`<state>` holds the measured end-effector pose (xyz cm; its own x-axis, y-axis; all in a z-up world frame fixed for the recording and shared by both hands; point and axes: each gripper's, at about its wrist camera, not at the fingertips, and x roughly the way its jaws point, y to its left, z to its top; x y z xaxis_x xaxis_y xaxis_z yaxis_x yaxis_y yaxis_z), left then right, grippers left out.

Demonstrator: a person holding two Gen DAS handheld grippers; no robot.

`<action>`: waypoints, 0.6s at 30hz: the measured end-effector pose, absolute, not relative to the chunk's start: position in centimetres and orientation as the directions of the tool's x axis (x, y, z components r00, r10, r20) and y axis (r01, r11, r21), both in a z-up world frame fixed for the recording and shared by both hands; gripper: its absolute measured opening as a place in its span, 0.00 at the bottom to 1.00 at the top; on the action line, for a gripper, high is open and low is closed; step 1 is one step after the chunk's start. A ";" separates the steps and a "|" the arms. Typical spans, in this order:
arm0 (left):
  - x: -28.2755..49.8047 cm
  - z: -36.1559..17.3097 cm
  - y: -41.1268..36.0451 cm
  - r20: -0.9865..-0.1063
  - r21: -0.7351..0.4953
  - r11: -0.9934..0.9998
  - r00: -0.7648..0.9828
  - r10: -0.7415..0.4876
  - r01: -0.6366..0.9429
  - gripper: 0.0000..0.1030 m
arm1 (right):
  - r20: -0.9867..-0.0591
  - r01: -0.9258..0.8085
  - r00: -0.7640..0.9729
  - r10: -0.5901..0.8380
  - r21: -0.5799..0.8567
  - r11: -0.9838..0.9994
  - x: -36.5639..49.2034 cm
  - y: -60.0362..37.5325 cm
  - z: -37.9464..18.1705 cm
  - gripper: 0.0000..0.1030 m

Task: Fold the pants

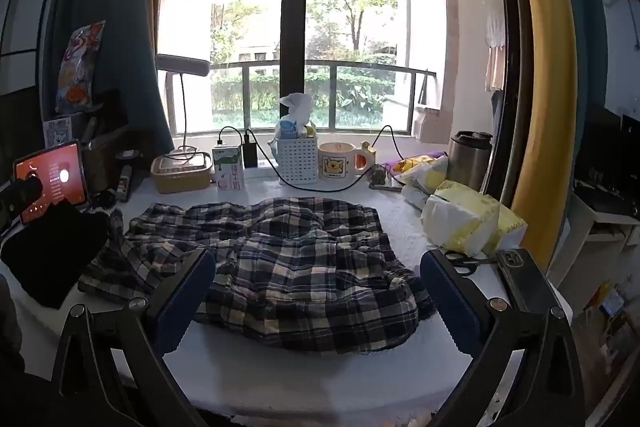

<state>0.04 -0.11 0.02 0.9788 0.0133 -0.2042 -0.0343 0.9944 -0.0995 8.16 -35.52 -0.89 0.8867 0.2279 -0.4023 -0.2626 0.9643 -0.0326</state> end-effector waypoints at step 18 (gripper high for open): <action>0.0 0.3 -0.4 -0.231 -0.095 0.995 0.973 -0.010 -0.012 0.99 | -0.403 -0.269 0.883 0.238 -0.021 0.963 8.1 -35.5 -0.6 1.00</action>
